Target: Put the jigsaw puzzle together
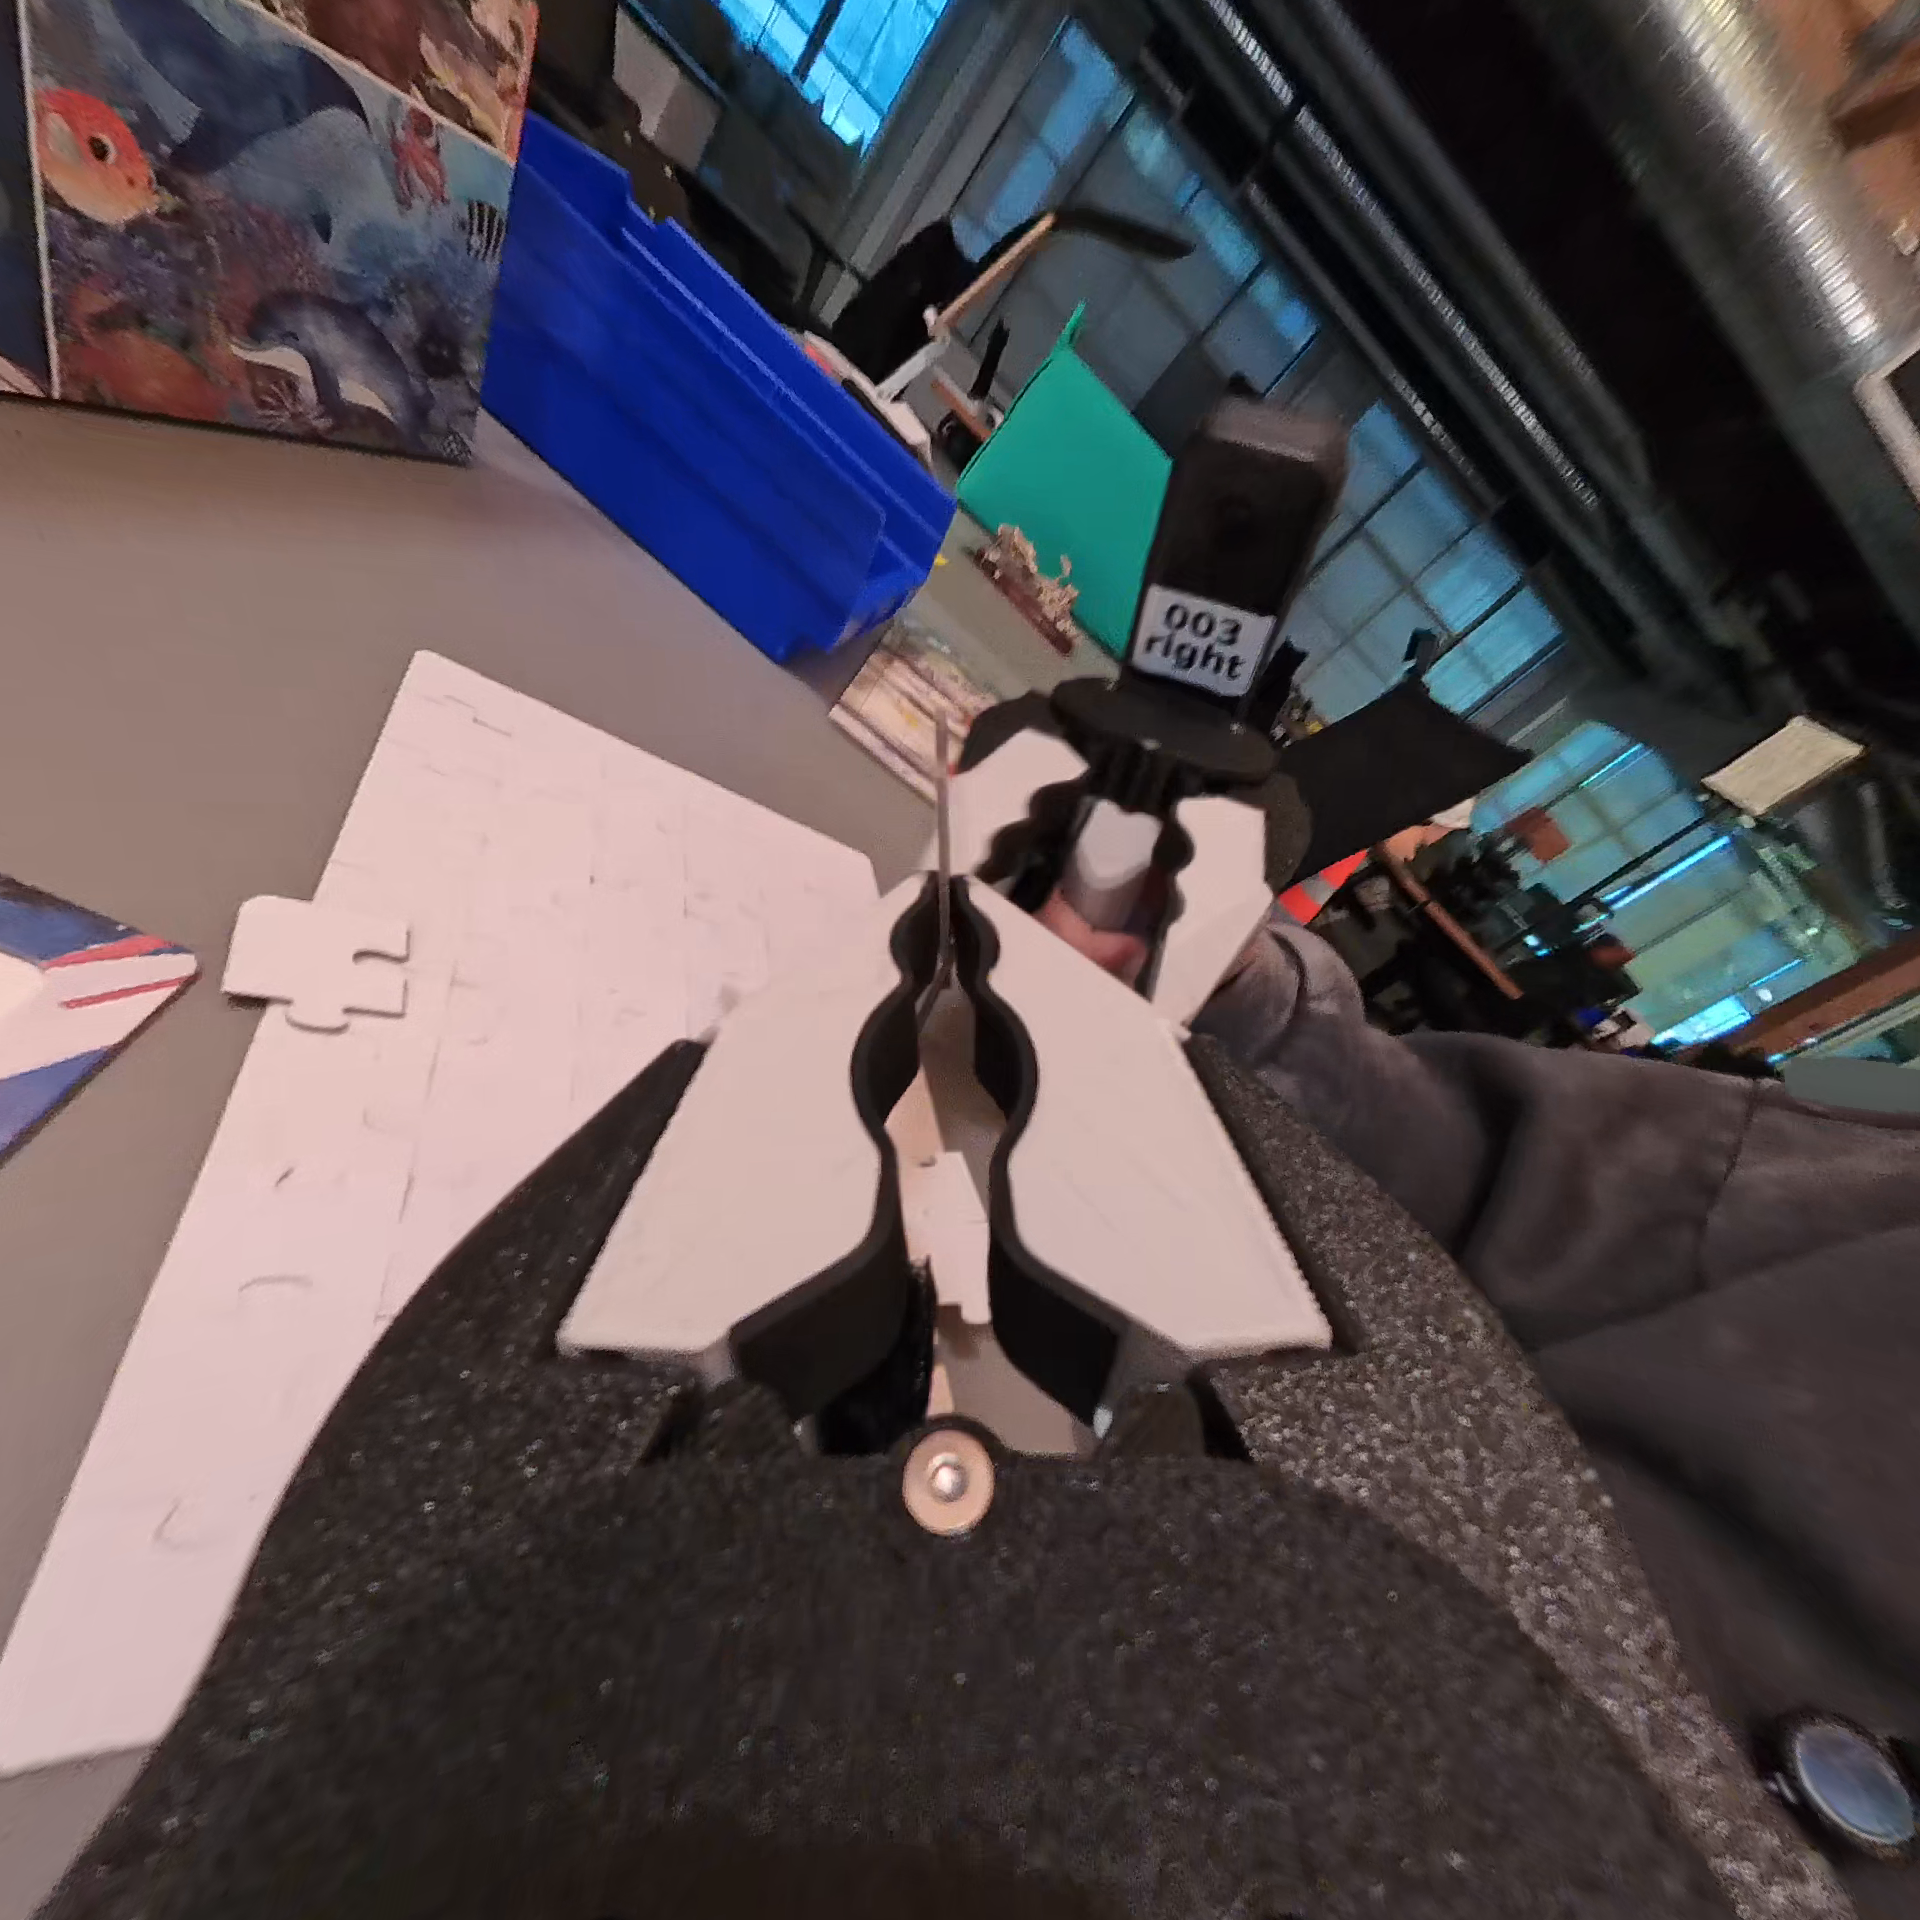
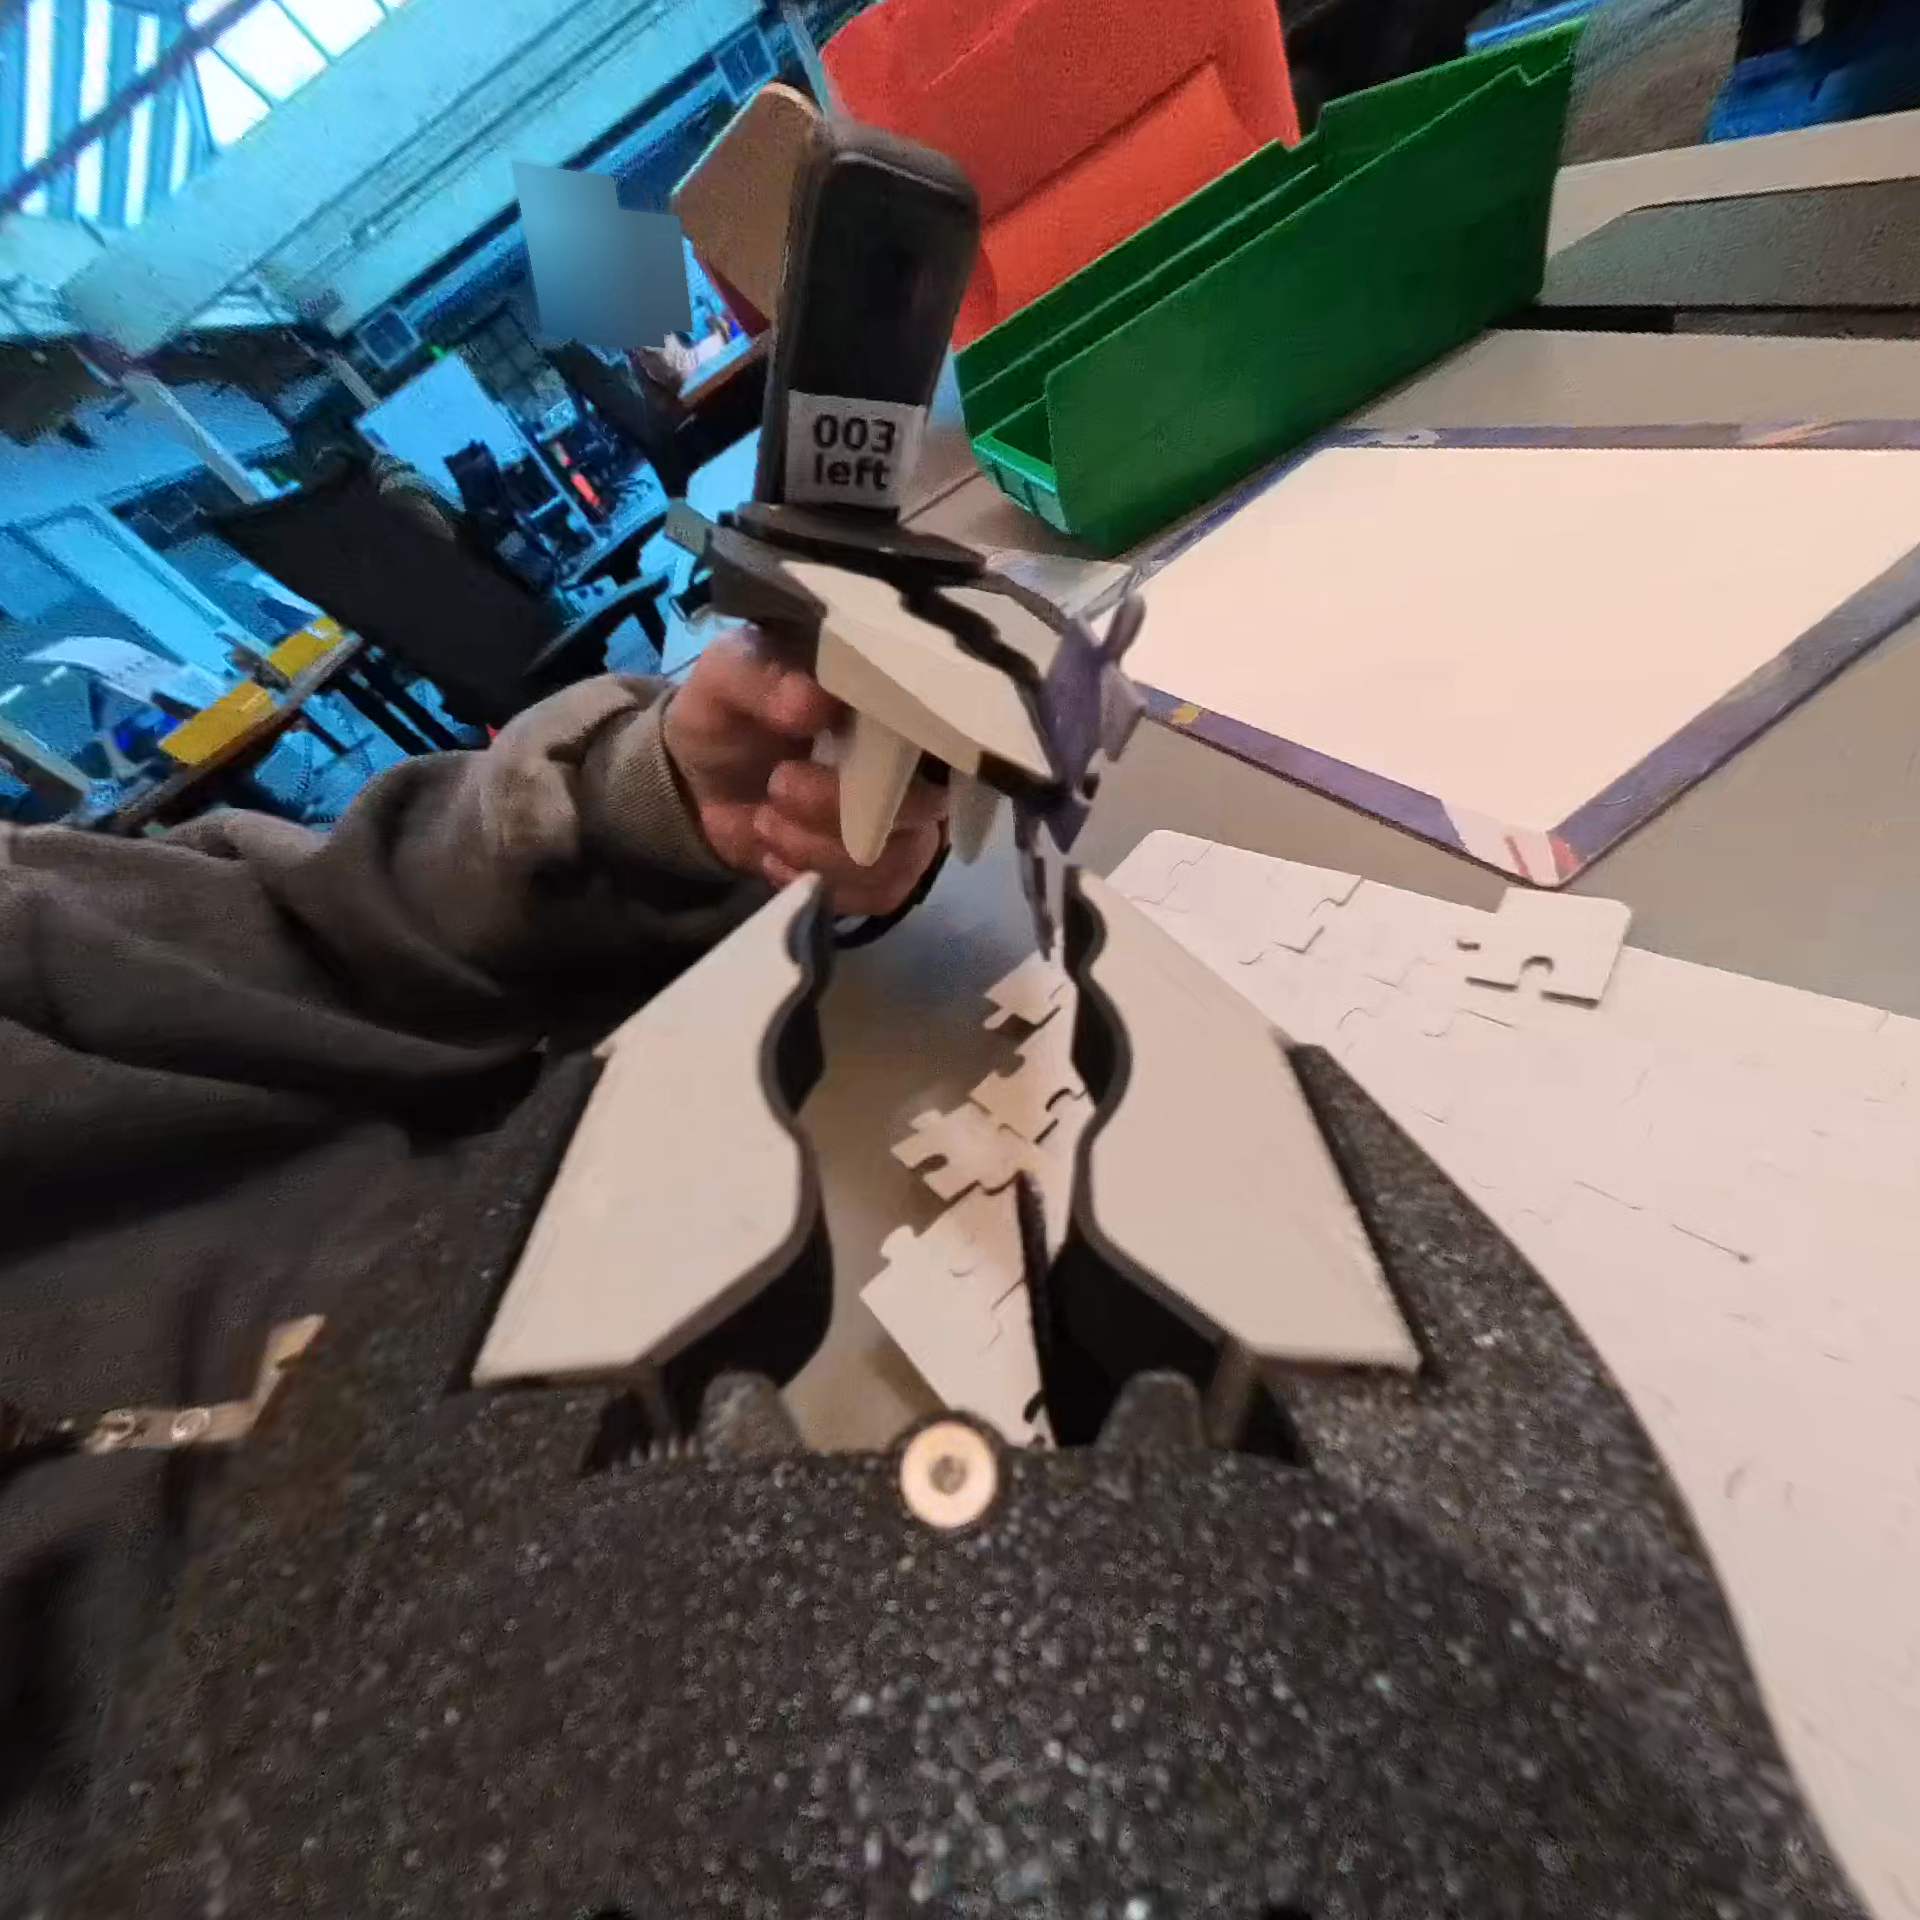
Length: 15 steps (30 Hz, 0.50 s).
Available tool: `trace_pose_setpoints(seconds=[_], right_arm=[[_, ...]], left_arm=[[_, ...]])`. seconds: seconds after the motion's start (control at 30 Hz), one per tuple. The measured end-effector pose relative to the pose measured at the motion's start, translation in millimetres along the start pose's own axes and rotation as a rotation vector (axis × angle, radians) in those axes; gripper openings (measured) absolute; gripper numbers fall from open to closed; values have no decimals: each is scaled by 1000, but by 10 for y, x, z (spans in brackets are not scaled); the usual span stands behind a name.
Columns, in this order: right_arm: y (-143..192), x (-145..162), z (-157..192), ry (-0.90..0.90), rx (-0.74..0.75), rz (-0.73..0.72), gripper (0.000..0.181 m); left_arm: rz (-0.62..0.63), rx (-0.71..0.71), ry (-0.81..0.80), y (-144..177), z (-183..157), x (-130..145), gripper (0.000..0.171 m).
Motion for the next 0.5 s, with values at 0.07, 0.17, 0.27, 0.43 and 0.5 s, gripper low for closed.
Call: trace_pose_setpoints(seconds=[0.07, 0.17, 0.27, 0.43, 0.5], right_arm=[[-68, -3, -39, -4, 38, 0, 49], [-98, -54, 17, 54, 43, 10, 14], [42, -18, -98, 107, 167, 55, 4], [568, -5, -536, 311, 887, 140, 0], [571, 44, -586, 318, 873, 197, 33]], left_arm=[[-30, 74, 30, -24, -19, 3, 1], [-50, 172, 90, -71, -54, 35, 1], [-68, 94, 61, -7, -28, -5, 1], [151, -296, -113, 368, 116, 24, 1], [394, -488, -268, 486, 202, 186, 29]])
Point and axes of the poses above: each gripper's, where its closed fingertips meet, y back along the fingers, x out of its underside, z = x × y across the jaws, the point moved 10 cm from there along y, back along the fingers, and after that the axes turned 10 degrees about -y, right-handed, at the moved point
